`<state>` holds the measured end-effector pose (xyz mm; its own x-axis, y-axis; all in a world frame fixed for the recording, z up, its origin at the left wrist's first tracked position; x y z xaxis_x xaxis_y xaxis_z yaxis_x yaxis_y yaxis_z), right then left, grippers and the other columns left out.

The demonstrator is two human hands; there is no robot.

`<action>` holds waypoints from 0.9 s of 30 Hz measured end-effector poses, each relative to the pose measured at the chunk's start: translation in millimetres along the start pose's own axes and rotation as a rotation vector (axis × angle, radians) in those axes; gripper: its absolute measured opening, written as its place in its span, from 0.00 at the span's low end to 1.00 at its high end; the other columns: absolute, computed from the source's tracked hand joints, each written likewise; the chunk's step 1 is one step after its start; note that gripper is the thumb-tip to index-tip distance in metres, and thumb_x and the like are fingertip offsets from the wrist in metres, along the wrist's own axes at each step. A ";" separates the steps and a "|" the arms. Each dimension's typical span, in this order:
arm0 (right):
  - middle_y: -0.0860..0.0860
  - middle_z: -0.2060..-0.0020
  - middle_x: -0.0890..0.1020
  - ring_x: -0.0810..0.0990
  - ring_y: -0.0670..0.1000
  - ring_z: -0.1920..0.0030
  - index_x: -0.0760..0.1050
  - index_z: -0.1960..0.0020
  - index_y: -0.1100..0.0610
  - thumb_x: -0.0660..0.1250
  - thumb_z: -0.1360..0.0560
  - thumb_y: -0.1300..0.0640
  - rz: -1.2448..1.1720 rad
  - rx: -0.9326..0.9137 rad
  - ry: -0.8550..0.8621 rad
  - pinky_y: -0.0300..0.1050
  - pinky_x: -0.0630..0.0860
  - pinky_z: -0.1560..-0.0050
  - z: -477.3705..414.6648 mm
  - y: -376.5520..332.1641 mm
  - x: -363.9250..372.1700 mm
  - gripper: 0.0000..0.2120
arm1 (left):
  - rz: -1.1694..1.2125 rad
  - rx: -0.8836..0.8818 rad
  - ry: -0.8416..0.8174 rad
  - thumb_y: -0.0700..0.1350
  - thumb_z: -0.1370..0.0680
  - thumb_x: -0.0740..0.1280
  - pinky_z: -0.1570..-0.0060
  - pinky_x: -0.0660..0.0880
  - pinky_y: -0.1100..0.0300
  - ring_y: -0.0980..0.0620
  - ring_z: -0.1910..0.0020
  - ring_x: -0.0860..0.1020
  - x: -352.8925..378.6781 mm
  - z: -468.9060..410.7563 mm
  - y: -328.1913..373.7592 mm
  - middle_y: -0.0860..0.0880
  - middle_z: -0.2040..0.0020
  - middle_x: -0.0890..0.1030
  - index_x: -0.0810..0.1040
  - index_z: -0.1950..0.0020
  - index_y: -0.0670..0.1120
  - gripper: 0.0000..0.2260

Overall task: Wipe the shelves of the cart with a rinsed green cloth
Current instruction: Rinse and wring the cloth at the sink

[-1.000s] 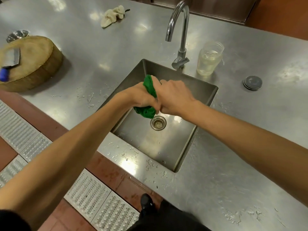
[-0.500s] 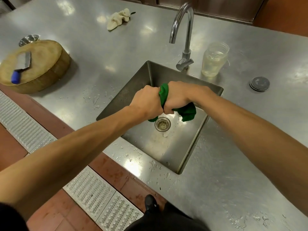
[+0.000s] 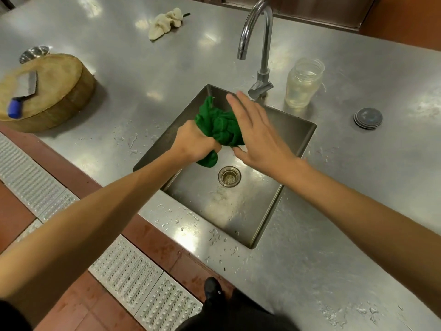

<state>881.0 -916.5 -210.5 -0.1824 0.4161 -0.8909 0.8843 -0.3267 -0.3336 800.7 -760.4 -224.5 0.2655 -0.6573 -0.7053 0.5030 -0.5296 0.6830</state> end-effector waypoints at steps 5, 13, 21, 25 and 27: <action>0.64 0.20 0.47 0.56 0.67 0.23 0.46 0.19 0.54 0.69 0.31 0.72 0.135 -0.155 0.076 0.69 0.71 0.36 12.0 -14.4 11.2 0.49 | 0.398 -0.040 -0.400 0.37 0.39 0.73 0.62 0.77 0.52 0.46 0.60 0.79 12.4 21.5 18.3 0.41 0.59 0.79 0.79 0.57 0.40 0.12; 0.57 0.51 0.82 0.82 0.61 0.61 0.70 0.29 0.58 0.78 0.35 0.56 0.158 -0.073 0.185 0.48 0.73 0.72 -11.4 -4.3 -8.1 0.37 | 0.220 0.011 -0.569 0.41 0.37 0.77 0.54 0.79 0.50 0.46 0.56 0.81 -0.5 19.0 47.3 0.40 0.53 0.80 0.78 0.45 0.34 0.23; 0.51 0.65 0.70 0.69 0.57 0.64 0.69 0.47 0.56 0.69 0.29 0.50 0.119 0.190 -0.115 0.49 0.67 0.61 -20.5 -3.1 0.2 0.16 | -0.336 0.117 -0.287 0.45 0.33 0.76 0.70 0.66 0.64 0.54 0.71 0.72 1.1 4.5 47.4 0.51 0.70 0.73 0.69 0.68 0.46 0.16; 0.47 0.65 0.74 0.72 0.53 0.63 0.69 0.56 0.51 0.69 0.29 0.48 -0.032 0.251 -0.266 0.46 0.68 0.61 -27.8 2.9 11.9 0.10 | -0.405 0.155 -0.200 0.47 0.30 0.76 0.71 0.66 0.63 0.53 0.70 0.74 4.3 3.3 41.4 0.50 0.67 0.74 0.69 0.66 0.48 0.16; 0.47 0.66 0.75 0.74 0.51 0.64 0.69 0.61 0.50 0.69 0.29 0.50 -0.144 0.310 -0.345 0.44 0.68 0.64 -29.3 6.4 15.8 0.09 | -0.433 0.140 -0.158 0.47 0.30 0.76 0.71 0.68 0.61 0.52 0.69 0.76 6.4 4.7 37.7 0.49 0.66 0.76 0.69 0.65 0.48 0.15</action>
<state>896.4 -887.1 -217.7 -0.4718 0.1870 -0.8617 0.6793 -0.5460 -0.4904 817.5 -787.1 -202.3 -0.0778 -0.4280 -0.9005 0.4209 -0.8328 0.3595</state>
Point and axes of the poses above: each hand's wrist, its own z-axis away from the middle knuckle, its own x-axis out of the palm, y = z × x, the point moved 4 cm from there along -z, towards the middle knuckle
